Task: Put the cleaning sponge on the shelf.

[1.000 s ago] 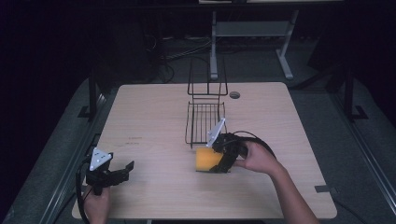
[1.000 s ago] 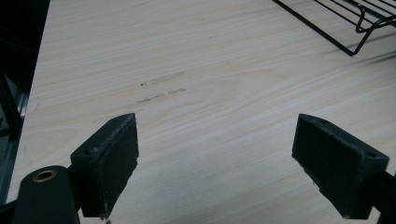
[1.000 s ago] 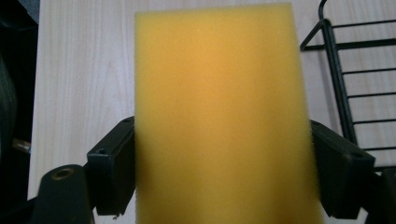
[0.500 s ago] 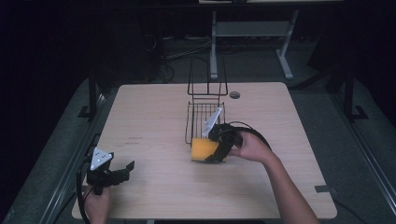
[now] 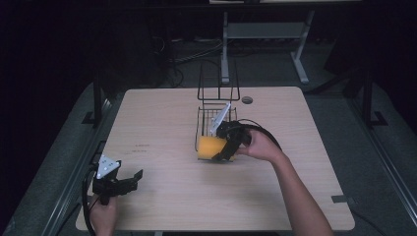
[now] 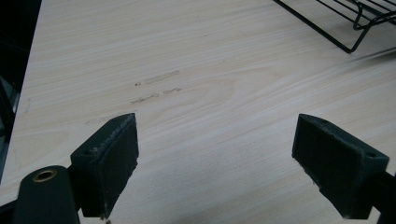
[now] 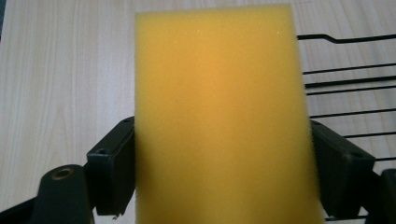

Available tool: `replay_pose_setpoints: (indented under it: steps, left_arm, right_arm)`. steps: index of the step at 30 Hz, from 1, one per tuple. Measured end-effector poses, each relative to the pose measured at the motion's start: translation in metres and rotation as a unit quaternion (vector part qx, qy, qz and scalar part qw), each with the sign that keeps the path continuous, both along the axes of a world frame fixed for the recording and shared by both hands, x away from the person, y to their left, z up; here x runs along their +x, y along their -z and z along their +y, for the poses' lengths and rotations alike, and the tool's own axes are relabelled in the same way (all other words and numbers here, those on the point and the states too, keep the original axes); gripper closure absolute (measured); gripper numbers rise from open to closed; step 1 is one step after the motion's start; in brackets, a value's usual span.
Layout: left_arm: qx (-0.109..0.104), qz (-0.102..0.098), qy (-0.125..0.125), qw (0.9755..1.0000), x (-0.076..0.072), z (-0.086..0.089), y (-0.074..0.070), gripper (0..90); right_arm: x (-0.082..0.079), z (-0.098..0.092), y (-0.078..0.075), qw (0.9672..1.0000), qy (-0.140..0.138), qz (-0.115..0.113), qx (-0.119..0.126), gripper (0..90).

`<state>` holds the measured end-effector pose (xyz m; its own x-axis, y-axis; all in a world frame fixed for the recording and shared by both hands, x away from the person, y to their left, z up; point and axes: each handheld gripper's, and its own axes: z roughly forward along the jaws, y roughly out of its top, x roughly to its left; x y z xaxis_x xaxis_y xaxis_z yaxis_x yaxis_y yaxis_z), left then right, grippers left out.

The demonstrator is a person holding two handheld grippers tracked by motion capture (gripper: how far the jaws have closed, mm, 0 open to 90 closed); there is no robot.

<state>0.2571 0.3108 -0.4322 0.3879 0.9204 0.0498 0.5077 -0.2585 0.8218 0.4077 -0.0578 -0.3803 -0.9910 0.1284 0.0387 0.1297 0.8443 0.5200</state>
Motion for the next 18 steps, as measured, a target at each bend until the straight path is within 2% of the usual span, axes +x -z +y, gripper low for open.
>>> replay_pose_setpoints:
  steps: [4,8,14,16,18]
  left_arm:
    - [0.001,-0.002,0.001,1.0000,-0.001,-0.001,-0.001,14.1]
    - [-0.001,0.000,0.000,1.0000,0.001,-0.001,0.000,14.1]
    - [0.001,-0.001,0.002,1.0000,0.000,-0.001,0.000,14.1]
    - [-0.002,0.001,0.000,1.0000,0.001,-0.001,0.000,14.0]
    - [-0.002,0.000,0.000,1.0000,0.001,-0.001,0.000,14.1]
  right_arm:
    - [0.007,-0.001,0.003,0.9999,0.011,0.013,-0.002,20.2]
    - [0.012,-0.001,0.008,0.9998,0.008,0.019,-0.002,20.2]
    - [0.021,0.003,0.006,0.9997,0.011,0.017,-0.015,20.2]
    - [0.027,0.002,0.006,0.9996,0.014,0.023,-0.004,20.2]
    - [0.031,0.003,0.008,0.9993,0.020,0.026,-0.016,20.1]
